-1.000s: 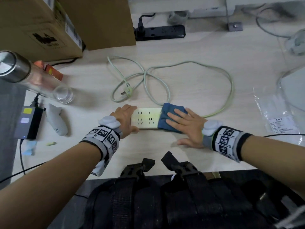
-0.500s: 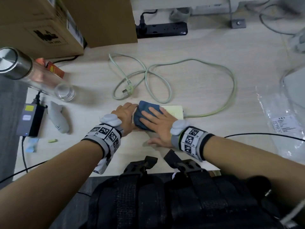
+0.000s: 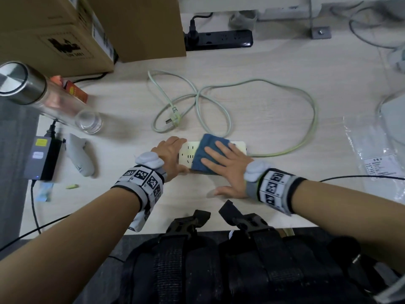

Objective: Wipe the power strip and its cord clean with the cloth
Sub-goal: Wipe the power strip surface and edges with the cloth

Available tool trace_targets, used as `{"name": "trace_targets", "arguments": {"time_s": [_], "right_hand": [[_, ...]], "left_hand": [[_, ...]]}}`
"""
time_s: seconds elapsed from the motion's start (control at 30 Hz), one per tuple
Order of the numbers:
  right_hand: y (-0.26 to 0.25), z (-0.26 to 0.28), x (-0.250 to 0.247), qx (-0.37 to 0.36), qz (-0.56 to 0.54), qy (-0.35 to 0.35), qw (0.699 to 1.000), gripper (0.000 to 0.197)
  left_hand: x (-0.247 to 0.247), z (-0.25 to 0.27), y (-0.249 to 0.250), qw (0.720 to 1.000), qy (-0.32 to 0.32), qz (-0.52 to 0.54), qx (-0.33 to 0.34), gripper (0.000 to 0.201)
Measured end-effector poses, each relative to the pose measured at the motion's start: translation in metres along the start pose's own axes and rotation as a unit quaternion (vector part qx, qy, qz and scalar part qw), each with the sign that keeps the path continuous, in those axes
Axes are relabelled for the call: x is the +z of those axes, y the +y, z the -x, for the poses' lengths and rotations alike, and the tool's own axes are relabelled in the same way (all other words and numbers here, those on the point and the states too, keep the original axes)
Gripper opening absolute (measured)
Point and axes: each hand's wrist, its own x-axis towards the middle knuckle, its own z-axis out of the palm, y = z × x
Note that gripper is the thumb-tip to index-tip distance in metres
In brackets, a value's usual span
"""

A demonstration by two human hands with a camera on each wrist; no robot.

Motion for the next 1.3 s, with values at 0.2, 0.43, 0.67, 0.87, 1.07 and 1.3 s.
{"name": "trace_targets", "arguments": {"time_s": [0.2, 0.43, 0.67, 0.87, 1.07, 1.3], "right_hand": [[-0.037, -0.042, -0.012, 0.004, -0.009, 0.026, 1.0, 0.089], [0.035, 0.036, 0.009, -0.007, 0.019, 0.014, 1.0, 0.08], [0.042, 0.037, 0.01, -0.03, 0.006, -0.013, 0.999, 0.085], [-0.004, -0.019, 0.0, -0.038, -0.003, 0.022, 0.999, 0.095], [-0.024, -0.049, -0.011, -0.026, -0.001, 0.035, 0.999, 0.092], [0.053, 0.054, 0.007, 0.009, 0.013, -0.018, 1.0, 0.086]], "left_hand": [[0.002, -0.002, -0.004, 1.0, 0.006, 0.003, 0.012, 0.063], [0.001, 0.001, -0.003, 1.0, 0.004, -0.011, 0.015, 0.088], [0.003, -0.003, -0.009, 0.999, -0.014, 0.041, 0.008, 0.091], [0.005, -0.01, -0.016, 0.997, 0.001, 0.07, 0.028, 0.081], [0.008, -0.01, -0.017, 0.997, 0.007, 0.066, 0.036, 0.077], [0.005, -0.007, -0.017, 0.999, 0.002, 0.034, 0.037, 0.086]]}}
